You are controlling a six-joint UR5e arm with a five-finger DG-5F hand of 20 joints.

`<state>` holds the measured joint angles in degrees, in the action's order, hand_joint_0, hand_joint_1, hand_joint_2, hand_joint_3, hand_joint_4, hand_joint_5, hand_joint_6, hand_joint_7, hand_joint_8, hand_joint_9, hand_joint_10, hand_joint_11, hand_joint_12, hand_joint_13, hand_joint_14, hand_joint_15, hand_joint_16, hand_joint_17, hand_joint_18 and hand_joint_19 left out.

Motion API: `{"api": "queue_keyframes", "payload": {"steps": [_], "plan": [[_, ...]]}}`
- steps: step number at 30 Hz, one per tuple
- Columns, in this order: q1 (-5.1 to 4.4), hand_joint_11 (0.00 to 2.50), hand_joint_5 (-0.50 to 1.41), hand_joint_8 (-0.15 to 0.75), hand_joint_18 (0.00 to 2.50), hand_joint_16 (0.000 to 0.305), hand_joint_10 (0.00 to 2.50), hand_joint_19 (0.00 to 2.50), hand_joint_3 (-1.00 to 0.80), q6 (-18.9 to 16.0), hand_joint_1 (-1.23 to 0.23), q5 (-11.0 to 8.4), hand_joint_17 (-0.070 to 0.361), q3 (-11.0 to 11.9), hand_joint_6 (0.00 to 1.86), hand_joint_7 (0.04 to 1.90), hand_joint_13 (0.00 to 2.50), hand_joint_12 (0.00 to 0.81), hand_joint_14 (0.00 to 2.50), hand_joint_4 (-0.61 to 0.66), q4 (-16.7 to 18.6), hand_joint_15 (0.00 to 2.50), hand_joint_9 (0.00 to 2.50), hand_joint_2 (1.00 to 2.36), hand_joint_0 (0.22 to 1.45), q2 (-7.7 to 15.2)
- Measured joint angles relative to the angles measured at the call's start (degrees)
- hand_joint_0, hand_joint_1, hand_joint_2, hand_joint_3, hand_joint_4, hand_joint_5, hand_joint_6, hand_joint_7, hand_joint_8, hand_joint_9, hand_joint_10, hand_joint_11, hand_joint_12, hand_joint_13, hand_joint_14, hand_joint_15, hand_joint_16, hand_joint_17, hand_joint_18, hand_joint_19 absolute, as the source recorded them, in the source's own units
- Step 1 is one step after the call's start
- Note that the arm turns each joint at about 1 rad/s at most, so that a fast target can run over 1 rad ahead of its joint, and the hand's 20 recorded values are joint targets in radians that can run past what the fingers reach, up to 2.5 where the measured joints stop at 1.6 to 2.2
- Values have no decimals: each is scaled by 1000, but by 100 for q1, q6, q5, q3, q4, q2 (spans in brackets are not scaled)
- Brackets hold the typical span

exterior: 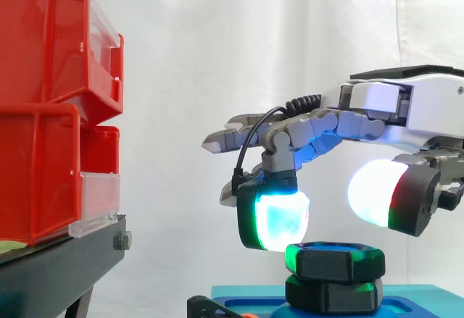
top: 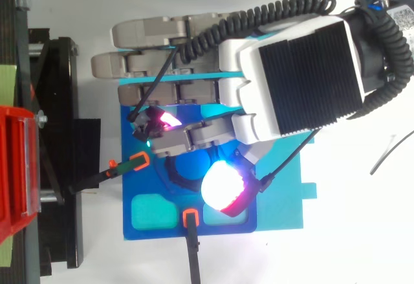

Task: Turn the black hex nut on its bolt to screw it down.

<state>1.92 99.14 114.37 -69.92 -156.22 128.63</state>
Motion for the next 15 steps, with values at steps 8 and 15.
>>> {"api": "queue_keyframes", "payload": {"steps": [8,15], "plan": [[-109,34,-58,189,45,42,2,68,-500,0,-228,-73,95,18,505,1057,234,304,0,129,19,0,679,1000,482,-4],[-324,38,-74,200,91,45,0,128,-500,0,-282,-346,102,92,504,1001,246,327,0,156,8,0,675,1000,450,-2]]}}
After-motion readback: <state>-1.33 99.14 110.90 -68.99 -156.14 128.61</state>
